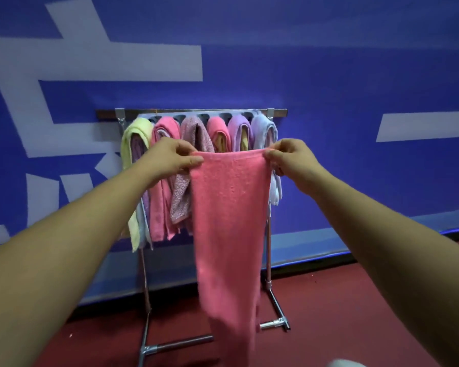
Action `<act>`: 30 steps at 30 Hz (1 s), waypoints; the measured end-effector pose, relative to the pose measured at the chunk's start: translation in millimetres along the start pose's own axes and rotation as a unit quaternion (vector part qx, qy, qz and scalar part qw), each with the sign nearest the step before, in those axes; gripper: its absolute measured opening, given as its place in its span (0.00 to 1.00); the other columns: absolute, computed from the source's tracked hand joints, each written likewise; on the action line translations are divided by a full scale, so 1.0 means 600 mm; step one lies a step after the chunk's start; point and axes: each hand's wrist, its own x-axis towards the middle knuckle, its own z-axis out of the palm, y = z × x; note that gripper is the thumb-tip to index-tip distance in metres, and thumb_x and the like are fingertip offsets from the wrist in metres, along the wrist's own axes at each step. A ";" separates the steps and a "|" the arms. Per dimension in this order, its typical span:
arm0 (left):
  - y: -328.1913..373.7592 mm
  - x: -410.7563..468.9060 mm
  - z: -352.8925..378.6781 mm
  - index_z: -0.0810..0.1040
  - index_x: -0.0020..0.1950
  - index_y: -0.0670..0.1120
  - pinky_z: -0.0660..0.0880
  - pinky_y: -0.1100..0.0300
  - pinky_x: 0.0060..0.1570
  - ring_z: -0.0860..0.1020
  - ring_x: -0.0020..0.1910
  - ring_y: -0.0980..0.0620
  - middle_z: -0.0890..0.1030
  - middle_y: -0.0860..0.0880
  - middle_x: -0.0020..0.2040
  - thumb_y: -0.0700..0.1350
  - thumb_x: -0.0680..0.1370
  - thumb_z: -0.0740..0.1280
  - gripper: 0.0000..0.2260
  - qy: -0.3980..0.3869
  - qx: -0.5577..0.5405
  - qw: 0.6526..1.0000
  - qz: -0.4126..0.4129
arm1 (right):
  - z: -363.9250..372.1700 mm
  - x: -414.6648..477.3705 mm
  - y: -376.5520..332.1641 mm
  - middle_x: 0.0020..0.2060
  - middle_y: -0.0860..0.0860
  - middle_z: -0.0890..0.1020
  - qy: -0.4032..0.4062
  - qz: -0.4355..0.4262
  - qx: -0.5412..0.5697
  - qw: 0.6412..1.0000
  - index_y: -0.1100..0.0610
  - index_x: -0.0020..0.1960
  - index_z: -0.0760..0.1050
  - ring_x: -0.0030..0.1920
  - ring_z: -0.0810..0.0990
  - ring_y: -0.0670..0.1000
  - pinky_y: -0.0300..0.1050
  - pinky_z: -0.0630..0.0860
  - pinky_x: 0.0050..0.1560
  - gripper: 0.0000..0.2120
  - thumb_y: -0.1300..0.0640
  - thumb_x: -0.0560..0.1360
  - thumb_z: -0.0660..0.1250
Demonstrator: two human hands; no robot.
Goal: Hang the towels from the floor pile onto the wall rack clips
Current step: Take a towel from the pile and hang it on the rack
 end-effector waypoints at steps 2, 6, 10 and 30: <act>0.006 0.006 -0.008 0.82 0.51 0.45 0.79 0.58 0.40 0.78 0.36 0.53 0.81 0.46 0.40 0.41 0.75 0.73 0.06 0.024 0.004 1.000 0.017 | 0.000 -0.001 -0.012 0.30 0.53 0.76 0.001 -0.017 0.040 0.999 0.60 0.42 0.77 0.30 0.73 0.50 0.44 0.72 0.34 0.06 0.62 0.78 0.68; 0.006 0.010 -0.016 0.84 0.55 0.47 0.79 0.48 0.51 0.80 0.41 0.48 0.84 0.45 0.44 0.44 0.76 0.73 0.08 0.037 0.055 0.998 0.019 | 0.005 0.001 -0.022 0.33 0.53 0.78 0.002 -0.048 0.043 0.998 0.58 0.44 0.77 0.31 0.75 0.48 0.42 0.73 0.35 0.05 0.63 0.78 0.68; 0.013 0.003 -0.018 0.83 0.45 0.49 0.77 0.54 0.45 0.77 0.40 0.52 0.81 0.50 0.38 0.43 0.78 0.70 0.04 0.030 0.037 0.999 0.013 | 0.003 0.006 -0.013 0.35 0.53 0.79 -0.012 -0.046 0.033 0.998 0.59 0.57 0.77 0.32 0.77 0.48 0.41 0.77 0.38 0.11 0.63 0.76 0.72; 0.074 -0.037 0.003 0.78 0.62 0.40 0.79 0.59 0.53 0.82 0.55 0.51 0.83 0.44 0.56 0.35 0.79 0.66 0.11 -0.359 -0.053 0.932 0.022 | 0.046 0.016 0.001 0.33 0.50 0.82 0.029 -0.004 -0.023 0.999 0.57 0.44 0.82 0.30 0.78 0.45 0.35 0.71 0.29 0.04 0.57 0.73 0.76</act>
